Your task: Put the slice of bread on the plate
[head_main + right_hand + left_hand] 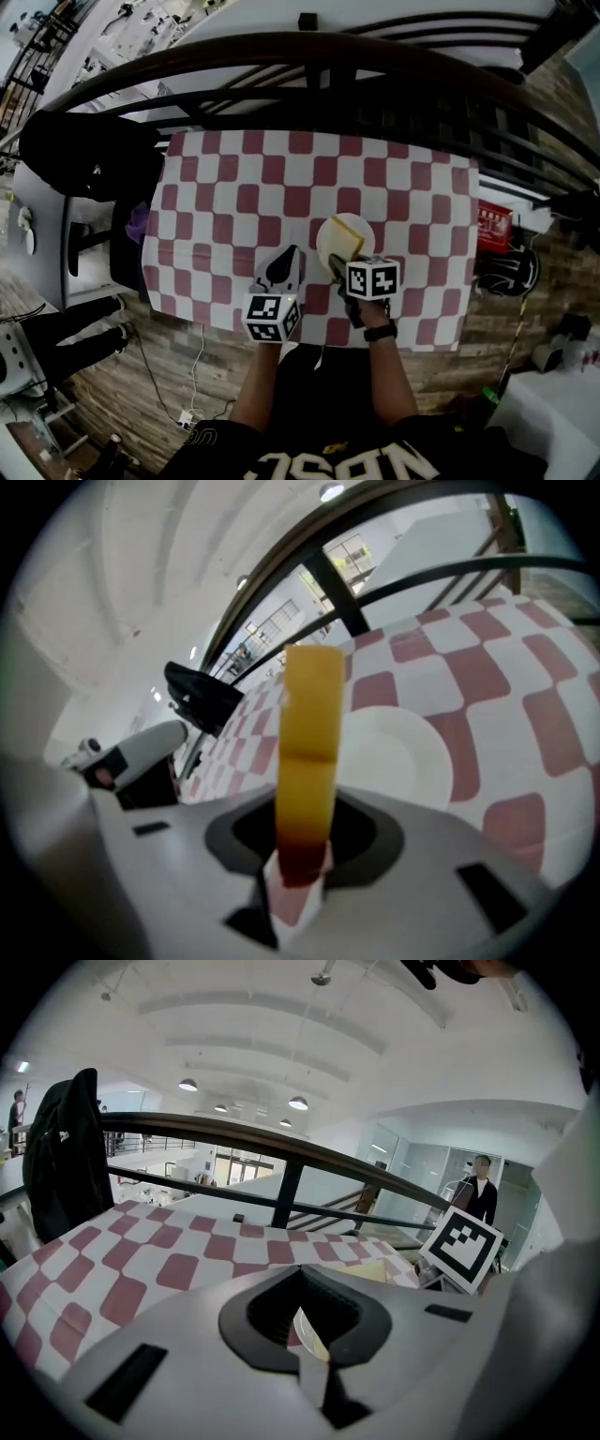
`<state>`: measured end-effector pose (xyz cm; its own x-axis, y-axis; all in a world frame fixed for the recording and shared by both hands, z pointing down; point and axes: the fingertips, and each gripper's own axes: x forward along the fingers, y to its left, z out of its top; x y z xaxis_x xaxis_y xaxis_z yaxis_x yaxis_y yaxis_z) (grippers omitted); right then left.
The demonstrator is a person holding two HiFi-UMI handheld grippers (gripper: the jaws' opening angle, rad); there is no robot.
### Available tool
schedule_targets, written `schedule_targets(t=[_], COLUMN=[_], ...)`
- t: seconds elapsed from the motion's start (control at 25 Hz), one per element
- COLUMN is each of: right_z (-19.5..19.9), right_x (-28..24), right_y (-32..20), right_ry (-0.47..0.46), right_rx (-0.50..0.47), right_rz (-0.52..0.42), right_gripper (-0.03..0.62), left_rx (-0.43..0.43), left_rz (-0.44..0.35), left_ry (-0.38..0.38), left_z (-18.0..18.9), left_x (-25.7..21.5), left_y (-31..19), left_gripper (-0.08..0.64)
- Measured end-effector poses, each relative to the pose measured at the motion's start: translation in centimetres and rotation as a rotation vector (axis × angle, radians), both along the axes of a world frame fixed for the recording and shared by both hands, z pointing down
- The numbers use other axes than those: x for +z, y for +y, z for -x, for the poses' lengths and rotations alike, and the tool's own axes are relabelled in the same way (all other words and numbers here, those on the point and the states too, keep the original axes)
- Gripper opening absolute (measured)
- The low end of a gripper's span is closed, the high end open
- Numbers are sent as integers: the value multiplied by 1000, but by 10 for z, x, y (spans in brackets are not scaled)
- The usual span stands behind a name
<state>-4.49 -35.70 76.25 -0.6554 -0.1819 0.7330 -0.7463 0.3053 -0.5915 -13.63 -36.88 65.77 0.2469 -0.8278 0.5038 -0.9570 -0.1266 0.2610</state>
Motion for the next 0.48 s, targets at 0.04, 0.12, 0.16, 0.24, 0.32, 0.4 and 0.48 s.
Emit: schedule_targets(t=[0.04,0.12,0.16,0.24,0.32,0.4,0.48], right_z=[0,-3,-5,-12,-21,-30,-45], right_x=[4,10,13,16,17,18,19], right_y=[-2,-8,-12,-19,-26,-31,-32], right_ry=[5,39,72,176,303,414,524], right_rx=[0,4,2,-17,-52,-77,-93], right_rz=[9,22,22,-7,-69,-117,-152], right_gripper=[107,113,121,148,217,284,368], left_rx=[1,5,7,11,23,39,52], left_rz=[5,10,13,21,20,8,-4], left_ry=[-4,-8,-8,-3,-1,-2,5], left_z=[0,0,-1,-2,-5,-7,-10], left_x=[2,6,8,11,11,7,3], left_y=[0,0,-1,-2,-3,-6,-9], left_gripper=[17,17,17,17,17,17,17])
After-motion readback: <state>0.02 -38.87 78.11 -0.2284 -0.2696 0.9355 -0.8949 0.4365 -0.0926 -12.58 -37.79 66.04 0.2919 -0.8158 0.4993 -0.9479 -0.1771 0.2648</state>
